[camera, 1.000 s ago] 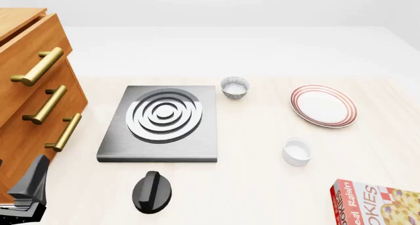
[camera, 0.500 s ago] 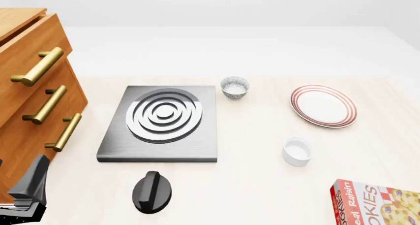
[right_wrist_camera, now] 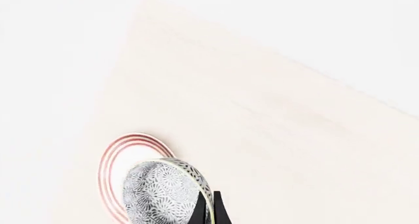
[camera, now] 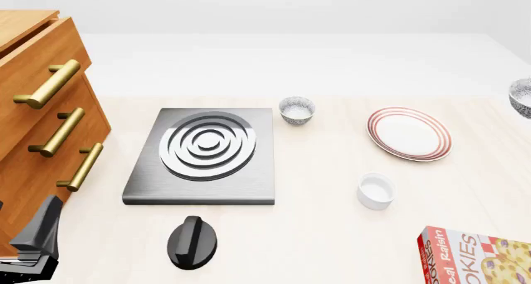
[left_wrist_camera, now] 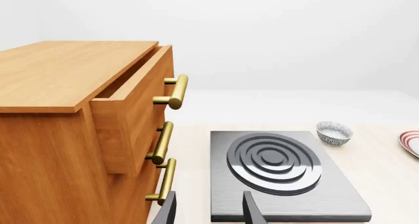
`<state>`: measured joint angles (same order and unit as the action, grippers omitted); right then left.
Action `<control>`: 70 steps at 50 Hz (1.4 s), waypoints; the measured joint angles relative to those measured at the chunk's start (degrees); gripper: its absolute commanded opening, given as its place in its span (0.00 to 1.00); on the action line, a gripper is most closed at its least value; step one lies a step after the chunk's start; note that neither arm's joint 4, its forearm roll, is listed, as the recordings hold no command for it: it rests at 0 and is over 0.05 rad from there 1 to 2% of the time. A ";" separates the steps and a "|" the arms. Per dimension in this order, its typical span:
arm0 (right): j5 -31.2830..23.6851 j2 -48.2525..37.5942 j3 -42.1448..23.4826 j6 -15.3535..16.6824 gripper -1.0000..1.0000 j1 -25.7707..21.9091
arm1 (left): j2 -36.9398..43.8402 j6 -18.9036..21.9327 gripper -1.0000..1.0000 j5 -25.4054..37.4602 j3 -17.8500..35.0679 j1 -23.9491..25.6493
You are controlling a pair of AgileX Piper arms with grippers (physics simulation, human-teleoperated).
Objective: Pick the akita bowl next to the cookies box and place it on the plate.
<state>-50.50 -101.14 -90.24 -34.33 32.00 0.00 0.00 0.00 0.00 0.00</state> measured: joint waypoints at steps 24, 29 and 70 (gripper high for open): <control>11.27 1.89 11.95 -12.98 0.00 -10.60 | 0.00 0.00 1.00 0.00 0.00 0.00; 13.15 0.97 12.99 -14.24 0.00 -11.44 | 0.00 0.00 1.00 0.00 0.00 0.00; 17.19 -14.50 1.35 -15.93 0.00 -15.88 | 0.00 0.00 1.00 0.00 0.00 0.00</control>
<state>-33.31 -115.63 -88.90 -50.26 16.12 0.00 0.00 0.00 0.00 0.00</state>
